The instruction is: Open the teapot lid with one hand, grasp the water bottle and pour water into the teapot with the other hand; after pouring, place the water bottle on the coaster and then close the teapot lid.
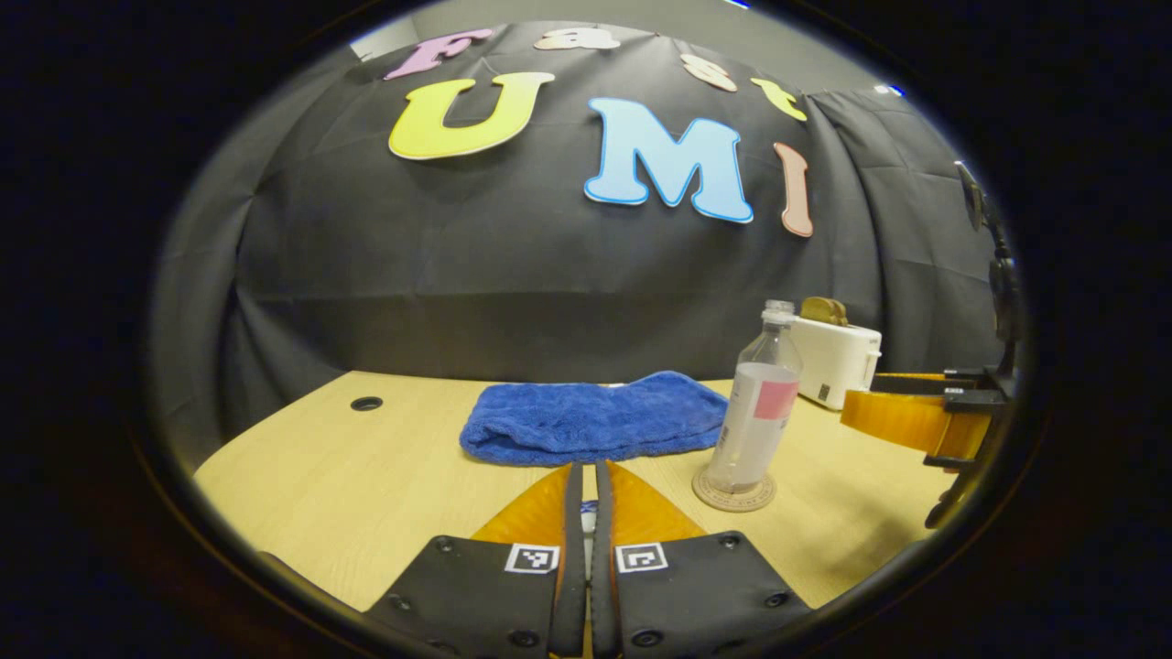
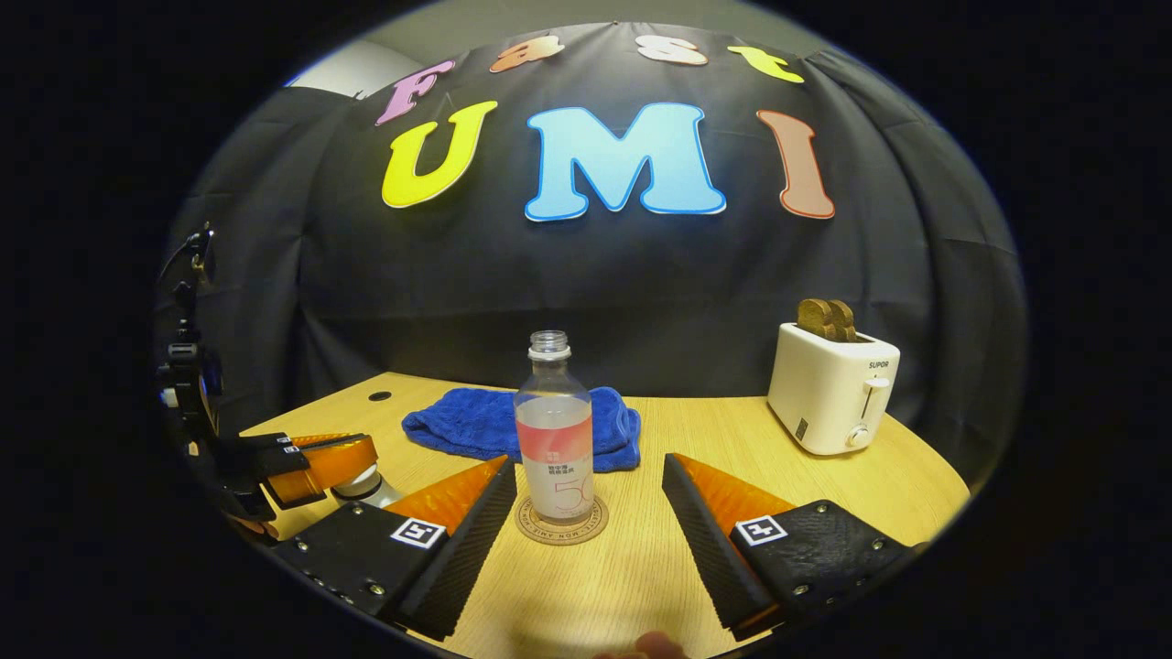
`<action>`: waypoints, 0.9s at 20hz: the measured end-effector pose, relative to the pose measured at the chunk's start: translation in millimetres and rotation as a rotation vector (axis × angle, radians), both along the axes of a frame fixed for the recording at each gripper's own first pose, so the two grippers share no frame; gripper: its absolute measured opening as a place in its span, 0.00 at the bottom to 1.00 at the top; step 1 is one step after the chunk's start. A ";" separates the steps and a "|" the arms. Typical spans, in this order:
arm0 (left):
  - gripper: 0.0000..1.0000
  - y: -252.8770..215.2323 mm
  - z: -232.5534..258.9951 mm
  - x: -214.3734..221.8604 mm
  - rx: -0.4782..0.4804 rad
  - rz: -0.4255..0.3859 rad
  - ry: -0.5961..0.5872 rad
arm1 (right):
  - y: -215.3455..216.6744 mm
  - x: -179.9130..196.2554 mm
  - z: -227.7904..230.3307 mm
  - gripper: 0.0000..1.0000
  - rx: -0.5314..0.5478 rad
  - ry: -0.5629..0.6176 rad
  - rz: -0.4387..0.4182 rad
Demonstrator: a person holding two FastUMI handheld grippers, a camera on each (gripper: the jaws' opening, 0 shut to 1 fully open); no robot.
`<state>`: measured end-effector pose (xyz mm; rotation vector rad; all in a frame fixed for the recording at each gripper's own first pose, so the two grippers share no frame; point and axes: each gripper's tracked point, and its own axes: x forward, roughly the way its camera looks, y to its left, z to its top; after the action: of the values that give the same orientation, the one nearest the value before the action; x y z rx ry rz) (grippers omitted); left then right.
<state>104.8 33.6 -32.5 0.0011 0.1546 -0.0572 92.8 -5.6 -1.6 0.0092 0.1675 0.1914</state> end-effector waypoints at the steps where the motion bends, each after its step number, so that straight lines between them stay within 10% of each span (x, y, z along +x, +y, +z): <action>1: 0.10 -0.1 0.3 0.1 0.002 0.002 -0.002 | -1.5 -0.8 0.3 0.99 0.006 0.002 -0.001; 18: 0.15 -3.0 -11.2 4.3 -0.003 0.007 0.003 | -4.9 -8.6 -3.8 0.99 0.023 0.017 -0.001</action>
<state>109.1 30.6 -43.7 -0.0022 0.1577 -0.0500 84.2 -10.5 -5.4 0.0341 0.1818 0.1924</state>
